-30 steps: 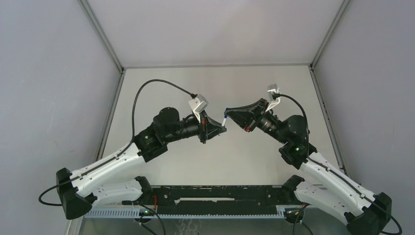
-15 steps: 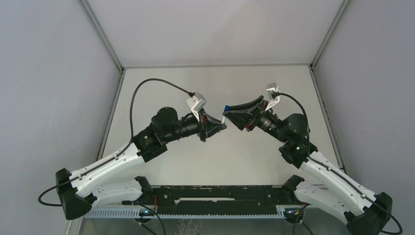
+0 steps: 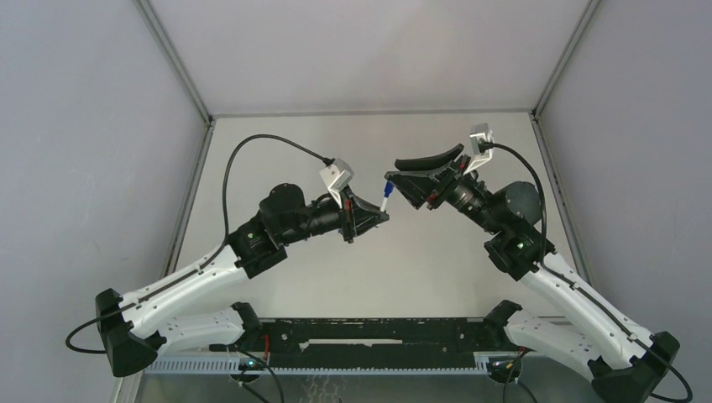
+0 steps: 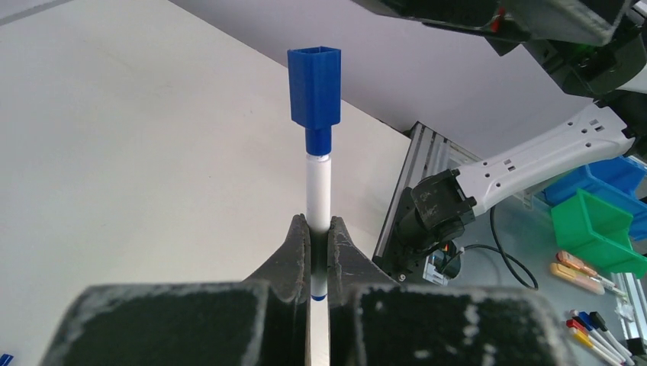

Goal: Insert the pens into the pen caps
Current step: Press the pen cap onto the pen.

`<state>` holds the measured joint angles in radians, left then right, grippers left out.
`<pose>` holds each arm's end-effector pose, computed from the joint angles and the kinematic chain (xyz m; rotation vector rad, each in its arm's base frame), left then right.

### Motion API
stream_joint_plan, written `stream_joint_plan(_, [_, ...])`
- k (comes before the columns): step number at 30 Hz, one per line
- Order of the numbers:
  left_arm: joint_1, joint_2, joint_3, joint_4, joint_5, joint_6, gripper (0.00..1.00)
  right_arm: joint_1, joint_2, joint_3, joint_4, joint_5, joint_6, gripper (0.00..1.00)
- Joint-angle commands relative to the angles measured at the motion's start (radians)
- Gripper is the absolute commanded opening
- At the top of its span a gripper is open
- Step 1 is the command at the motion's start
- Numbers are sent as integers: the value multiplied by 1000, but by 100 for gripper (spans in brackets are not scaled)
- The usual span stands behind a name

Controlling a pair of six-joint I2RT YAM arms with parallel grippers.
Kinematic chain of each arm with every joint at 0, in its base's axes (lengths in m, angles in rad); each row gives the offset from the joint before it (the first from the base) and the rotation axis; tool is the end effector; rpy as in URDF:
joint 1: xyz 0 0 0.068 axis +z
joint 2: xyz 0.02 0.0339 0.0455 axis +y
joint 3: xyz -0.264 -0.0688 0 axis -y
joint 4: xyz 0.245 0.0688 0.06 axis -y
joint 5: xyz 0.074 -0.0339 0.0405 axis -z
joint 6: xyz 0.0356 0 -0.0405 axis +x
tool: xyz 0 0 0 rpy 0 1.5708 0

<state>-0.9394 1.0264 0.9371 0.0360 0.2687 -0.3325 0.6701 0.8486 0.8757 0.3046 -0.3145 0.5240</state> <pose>0.1345 -0.2000 0.3715 0.7353 1.5996 -1.1732 0.1427 0.1271 0.4133 -0.3896 1.2970 1.2154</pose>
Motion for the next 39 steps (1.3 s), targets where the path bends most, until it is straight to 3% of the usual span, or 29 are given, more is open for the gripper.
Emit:
stream_joint_plan(1, [0, -19, 30, 45, 21, -2, 0, -14, 31, 40, -39, 25, 0, 60])
stream_joint_plan(9, [0, -16, 28, 45, 24, -1, 0, -23, 73, 54, -44, -52, 34, 54])
stream_joint_plan(28, [1, -11, 39, 45, 7, -18, 0, -24, 90, 54, -76, -162, 10, 17])
stream_joint_plan(39, [4, -30, 48, 50, -9, -29, 0, -22, 102, 54, -160, -254, -49, 1])
